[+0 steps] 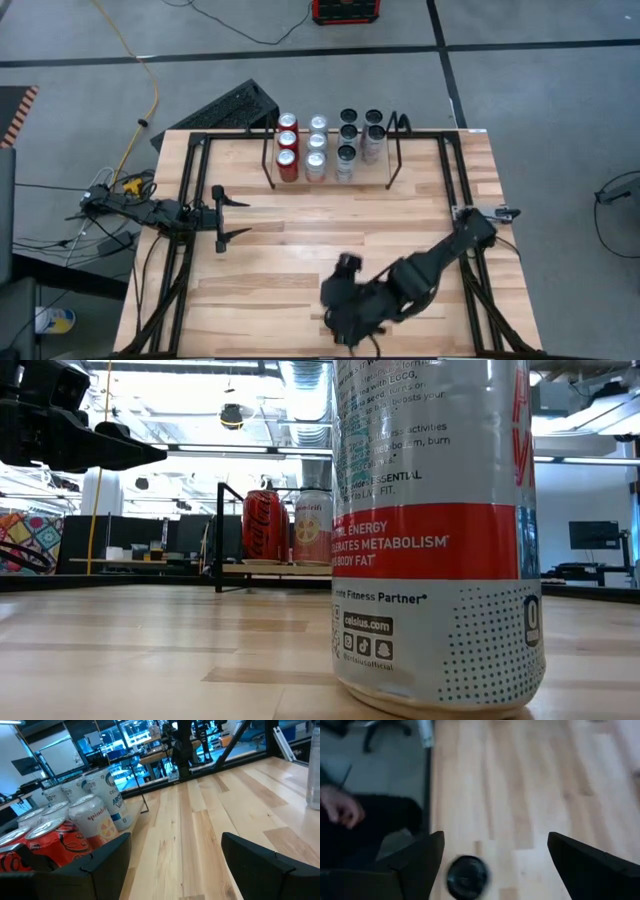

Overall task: Place canned beverage on shelf
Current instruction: Put the right white pink soda can on the shelf and align with other white pink soda cans

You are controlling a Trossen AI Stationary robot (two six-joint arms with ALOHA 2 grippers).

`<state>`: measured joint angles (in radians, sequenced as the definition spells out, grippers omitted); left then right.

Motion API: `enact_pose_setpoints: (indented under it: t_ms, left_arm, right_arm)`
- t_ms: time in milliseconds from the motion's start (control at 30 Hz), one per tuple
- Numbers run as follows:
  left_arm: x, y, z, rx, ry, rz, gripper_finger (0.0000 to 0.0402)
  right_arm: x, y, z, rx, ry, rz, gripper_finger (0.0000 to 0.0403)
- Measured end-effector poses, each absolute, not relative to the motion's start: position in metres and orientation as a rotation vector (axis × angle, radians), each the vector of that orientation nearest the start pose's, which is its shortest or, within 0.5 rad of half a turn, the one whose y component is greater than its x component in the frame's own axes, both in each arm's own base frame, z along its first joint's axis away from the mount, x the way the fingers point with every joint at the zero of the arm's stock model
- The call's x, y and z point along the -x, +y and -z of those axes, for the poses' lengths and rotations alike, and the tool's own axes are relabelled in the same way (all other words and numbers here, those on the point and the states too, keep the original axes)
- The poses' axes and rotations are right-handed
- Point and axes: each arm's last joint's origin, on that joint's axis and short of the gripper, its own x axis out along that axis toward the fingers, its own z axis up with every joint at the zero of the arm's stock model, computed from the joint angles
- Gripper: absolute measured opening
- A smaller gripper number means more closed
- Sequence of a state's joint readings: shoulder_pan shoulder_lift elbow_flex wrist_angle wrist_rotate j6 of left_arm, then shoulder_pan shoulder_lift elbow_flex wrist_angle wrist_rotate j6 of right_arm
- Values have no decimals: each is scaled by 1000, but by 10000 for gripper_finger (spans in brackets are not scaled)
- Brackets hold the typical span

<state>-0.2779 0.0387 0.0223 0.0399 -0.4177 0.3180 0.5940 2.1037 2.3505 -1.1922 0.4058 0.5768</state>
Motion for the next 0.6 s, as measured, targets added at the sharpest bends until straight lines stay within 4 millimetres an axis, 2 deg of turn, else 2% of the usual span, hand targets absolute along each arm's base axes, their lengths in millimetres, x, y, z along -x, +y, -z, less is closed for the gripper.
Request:
enact_pose_setpoints:
  t_ms: [133,300,600]
  left_arm:
    - [-96,-15,-171,-312,7,-141,297]
    - [-97,-15,-171,-314,13,-141,297]
    - [-98,-16,-170,-320,26,-138,297]
  right_arm:
    - [-374,250,-345,56,923,-58,379]
    - [-379,257,-333,48,985,-170,379]
    - [-376,271,-313,63,1056,-156,379]
